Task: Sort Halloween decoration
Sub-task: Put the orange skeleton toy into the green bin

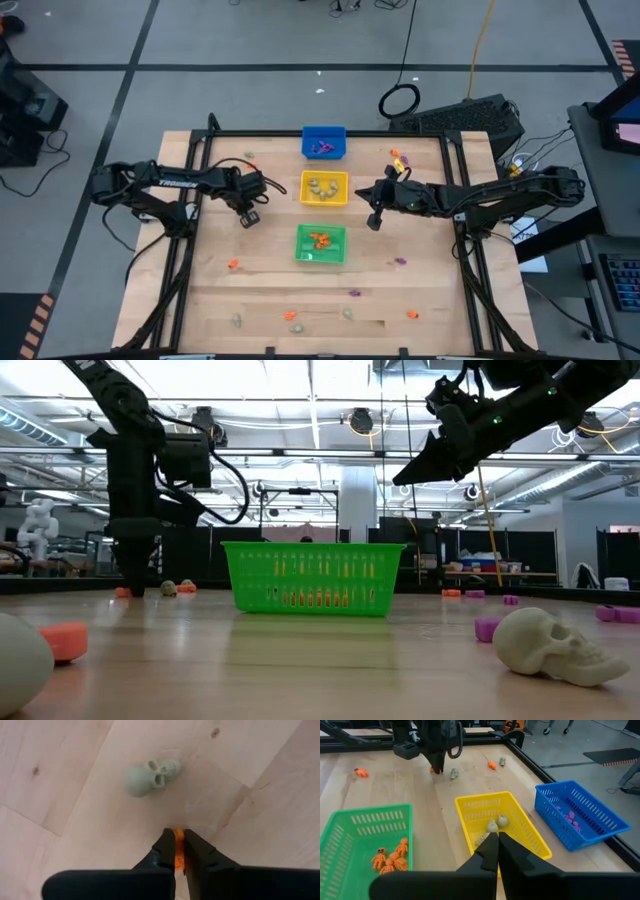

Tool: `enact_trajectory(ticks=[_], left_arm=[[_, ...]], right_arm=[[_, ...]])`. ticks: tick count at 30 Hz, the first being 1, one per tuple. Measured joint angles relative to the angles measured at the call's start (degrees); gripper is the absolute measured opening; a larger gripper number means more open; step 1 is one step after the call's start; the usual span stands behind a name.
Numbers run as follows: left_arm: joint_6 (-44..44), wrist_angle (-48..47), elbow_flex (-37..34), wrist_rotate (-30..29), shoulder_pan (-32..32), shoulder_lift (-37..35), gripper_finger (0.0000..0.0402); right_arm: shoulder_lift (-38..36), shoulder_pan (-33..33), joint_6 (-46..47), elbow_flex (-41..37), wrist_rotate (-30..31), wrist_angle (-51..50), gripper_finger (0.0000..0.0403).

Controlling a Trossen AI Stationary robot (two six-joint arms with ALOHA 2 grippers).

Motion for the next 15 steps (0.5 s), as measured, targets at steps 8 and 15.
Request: enact_trajectory(ticks=[8,15], left_arm=[[-1.6,0.2,5.4,1.1,-5.4,-1.9,0.0012],[-5.2,1.6,12.0,1.1,-14.7,-2.2,0.0012]], right_arm=[[0.0,0.0,-0.1,0.1,0.0,-0.3,0.0],[0.0,0.0,-0.1,0.1,0.0,-0.7,0.0]])
